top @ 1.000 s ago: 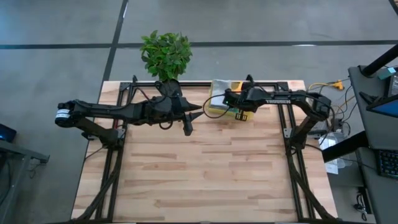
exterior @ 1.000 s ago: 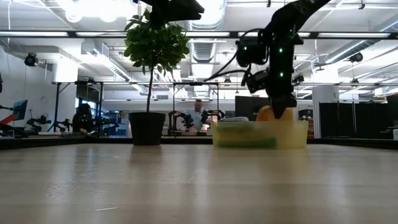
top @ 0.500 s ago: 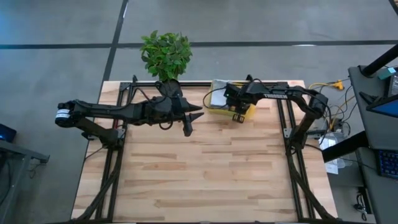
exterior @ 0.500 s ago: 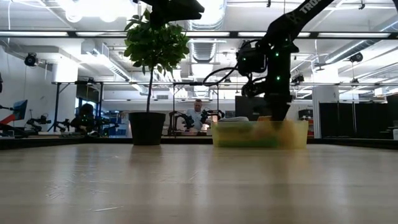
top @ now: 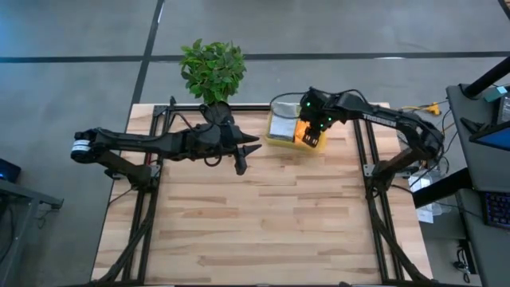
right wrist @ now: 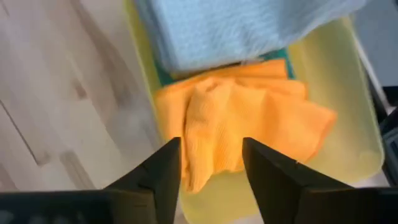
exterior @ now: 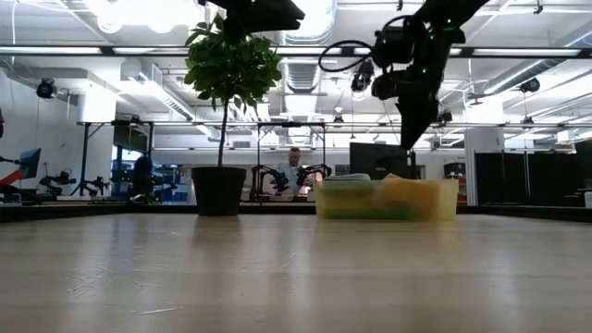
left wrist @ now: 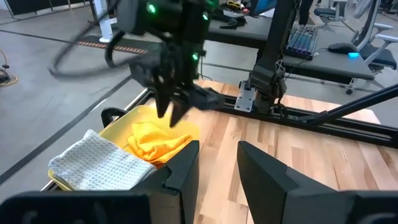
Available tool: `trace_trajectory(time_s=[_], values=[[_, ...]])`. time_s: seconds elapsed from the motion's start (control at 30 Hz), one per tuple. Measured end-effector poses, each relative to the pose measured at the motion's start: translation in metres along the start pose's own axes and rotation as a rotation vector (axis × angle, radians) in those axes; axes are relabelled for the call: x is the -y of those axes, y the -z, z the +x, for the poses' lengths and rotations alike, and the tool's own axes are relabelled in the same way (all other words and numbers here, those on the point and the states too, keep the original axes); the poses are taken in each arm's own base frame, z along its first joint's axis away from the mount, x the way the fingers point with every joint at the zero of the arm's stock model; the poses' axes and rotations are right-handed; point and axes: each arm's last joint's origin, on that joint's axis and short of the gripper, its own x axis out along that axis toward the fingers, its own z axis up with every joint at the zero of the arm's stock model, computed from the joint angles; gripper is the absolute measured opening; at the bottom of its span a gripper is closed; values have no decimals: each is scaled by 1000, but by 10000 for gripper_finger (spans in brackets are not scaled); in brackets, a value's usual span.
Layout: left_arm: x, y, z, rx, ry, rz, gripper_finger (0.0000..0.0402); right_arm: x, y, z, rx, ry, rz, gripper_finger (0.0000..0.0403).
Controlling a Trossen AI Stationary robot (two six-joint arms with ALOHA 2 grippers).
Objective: Fold microfiber towels
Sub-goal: Put the folded orange microfiber towel into the yellow bin
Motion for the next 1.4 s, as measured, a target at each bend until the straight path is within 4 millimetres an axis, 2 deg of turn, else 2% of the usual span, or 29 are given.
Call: trace_trajectory(time_s=[0.07, 0.2, 0.27, 0.37, 0.5, 0.6, 0.73, 0.83, 1.17, 1.23, 1.4], values=[[0, 1, 1, -5, 0, 1, 97, 8, 1, 1, 6, -19, 26, 138], [1, 4, 5, -11, -1, 3, 97, 20, 3, 25, -77, -21, 69, 37], [1, 6, 6, -28, -2, 7, 97, 23, 0, 37, -91, -22, 77, 20], [1, 7, 9, -28, -2, 7, 97, 24, -5, 54, -100, -54, 83, 11], [2, 9, 11, -36, 10, 7, 97, 17, -11, 65, -126, -171, 79, 9], [2, 10, 11, -41, 10, 8, 97, 11, -12, 64, -131, -179, 64, 9], [2, 10, 11, -40, 10, 8, 97, 9, -12, 51, -87, -191, 66, 9], [2, 9, 11, -38, 10, 8, 97, 8, -11, 50, -86, -213, 64, 9], [1, 10, 13, -37, 5, 7, 97, 7, -6, 85, -196, -232, 56, 8], [1, 10, 13, -38, 4, 7, 97, 8, -8, 78, -180, -229, 57, 8], [1, 11, 13, -38, 4, 7, 97, 20, -11, 37, -41, -147, 72, 8]])
